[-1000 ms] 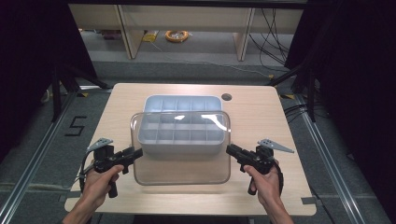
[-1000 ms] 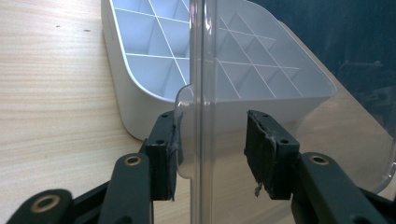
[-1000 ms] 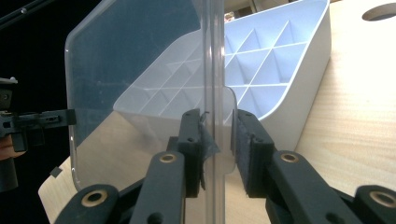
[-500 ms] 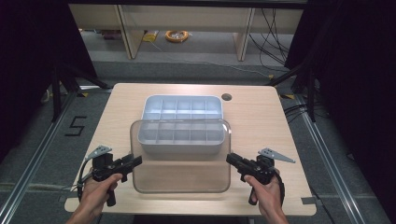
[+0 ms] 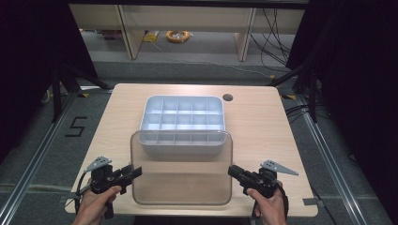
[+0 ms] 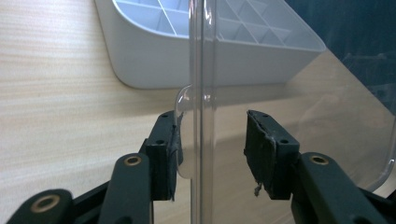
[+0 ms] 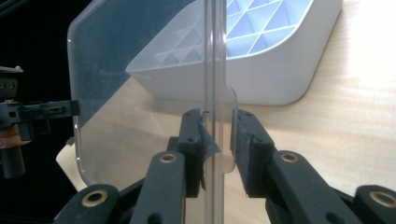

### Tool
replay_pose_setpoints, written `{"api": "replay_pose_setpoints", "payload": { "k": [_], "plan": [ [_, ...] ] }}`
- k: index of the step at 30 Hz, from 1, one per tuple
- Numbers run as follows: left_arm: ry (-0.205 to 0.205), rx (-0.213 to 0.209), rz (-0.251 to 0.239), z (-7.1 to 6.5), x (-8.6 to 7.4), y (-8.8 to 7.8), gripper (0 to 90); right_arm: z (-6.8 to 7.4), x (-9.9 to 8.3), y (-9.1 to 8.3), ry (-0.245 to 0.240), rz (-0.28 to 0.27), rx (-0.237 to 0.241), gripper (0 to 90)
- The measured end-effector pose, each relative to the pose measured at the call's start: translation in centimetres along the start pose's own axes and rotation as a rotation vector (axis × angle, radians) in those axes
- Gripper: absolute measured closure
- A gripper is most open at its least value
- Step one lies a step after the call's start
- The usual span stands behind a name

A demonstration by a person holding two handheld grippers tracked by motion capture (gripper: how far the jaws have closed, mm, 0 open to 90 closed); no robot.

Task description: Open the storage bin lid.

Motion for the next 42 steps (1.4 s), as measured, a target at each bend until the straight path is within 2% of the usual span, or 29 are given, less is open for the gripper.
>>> {"api": "replay_pose_setpoints", "payload": {
  "k": [3,4,5,7,8,9,12,13,14,16,19,20,22,24,26,27,28,29,31,32,33,34,37,39,40,42],
  "plan": [
    [-0.002,-0.004,0.02,0.1,-0.6,0.0,54.6,0.4,-0.5,-0.4,0.021,0.014,0.016,74.4],
    [-0.003,-0.002,0.017,0.1,-0.8,0.0,54.6,0.3,-0.7,-0.4,0.001,0.013,0.004,74.4],
    [-0.001,-0.003,0.027,0.1,-1.1,0.0,54.3,0.6,-0.9,-0.6,0.026,0.025,0.006,74.4],
    [-0.007,0.0,0.026,0.1,-1.3,0.0,53.9,0.5,-1.3,-0.6,0.007,0.025,0.009,74.1],
    [-0.005,-0.003,0.022,0.1,-1.4,-0.1,53.7,0.8,-1.6,-0.7,0.049,0.046,0.016,74.1],
    [-0.003,0.0,0.031,0.1,-1.5,-0.2,53.6,0.5,-1.7,-0.6,0.015,0.034,0.017,73.9],
    [0.002,-0.005,0.022,-0.1,-1.6,-0.3,53.9,0.5,-2.1,-0.7,0.017,0.043,0.014,73.8],
    [0.005,0.002,0.022,-0.2,-1.7,-0.5,53.9,0.8,-2.3,-0.9,0.052,0.058,0.014,73.9],
    [0.009,-0.002,0.03,-0.3,-1.8,-0.7,54.2,0.6,-2.3,-0.8,0.016,0.042,0.019,73.9],
    [0.01,-0.002,0.028,-0.4,-1.9,-0.9,54.6,0.6,-2.6,-1.1,0.008,0.04,0.013,73.9],
    [0.01,-0.015,0.031,-0.6,-2.3,-0.9,55.1,1.0,-3.2,-1.5,0.065,0.071,0.022,73.9],
    [0.009,-0.006,0.039,-0.6,-2.4,-0.9,55.2,0.7,-3.2,-1.4,0.036,0.061,0.018,73.9],
    [0.01,-0.015,0.042,-0.6,-2.6,-0.8,55.4,0.4,-3.3,-1.4,0.024,0.051,0.005,73.8],
    [0.0,-0.011,0.041,-0.6,-2.7,-0.7,55.6,0.4,-3.4,-1.4,0.035,0.061,0.005,73.7],
    [0.002,-0.015,0.062,-0.5,-2.8,-0.6,55.9,0.4,-3.4,-1.3,0.055,0.079,0.004,73.2],
    [-0.005,-0.011,0.055,-0.5,-2.8,-0.5,56.1,0.5,-3.5,-1.2,0.088,0.092,0.004,72.9],
    [-0.008,-0.021,0.066,-0.5,-2.8,-0.5,56.3,0.0,-3.5,-1.0,0.053,0.084,-0.005,72.7],
    [-0.01,-0.012,0.057,-0.4,-2.8,-0.3,56.3,0.1,-3.6,-0.9,0.077,0.099,-0.001,72.5],
    [-0.022,-0.011,0.059,-0.2,-2.8,-0.2,56.3,-0.2,-3.8,-0.6,0.072,0.1,-0.003,72.1],
    [-0.018,0.0,0.083,0.0,-3.0,-0.2,56.2,-0.1,-3.9,-0.5,0.096,0.115,-0.014,71.8],
    [-0.026,-0.017,0.081,0.1,-3.1,0.1,56.0,-0.3,-3.8,-0.4,0.09,0.119,-0.011,71.6],
    [-0.031,-0.017,0.095,0.1,-3.2,0.2,55.7,-0.5,-3.9,-0.1,0.075,0.114,-0.022,71.1],
    [-0.04,-0.018,0.11,0.3,-3.6,0.7,55.2,-0.9,-4.1,0.2,0.082,0.134,-0.034,69.4],
    [-0.051,-0.018,0.122,0.5,-3.7,0.9,54.8,-1.4,-4.1,0.5,0.065,0.14,-0.045,68.5],
    [-0.055,-0.02,0.129,0.7,-3.8,1.0,54.5,-1.3,-4.2,0.6,0.092,0.154,-0.048,68.3],
    [-0.071,-0.02,0.127,0.9,-3.8,1.1,54.4,-1.6,-4.2,0.9,0.062,0.153,-0.046,68.0]
  ]
}}
Point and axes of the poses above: each handheld gripper's, and its own axes: y roughly forward along the jaws, x roughly out of its top, z roughly to its left, the point moved 7 cm from there along y, roughly forward along the jaws, and after that the axes turned 7 degrees about -x, right-handed, at the moved point
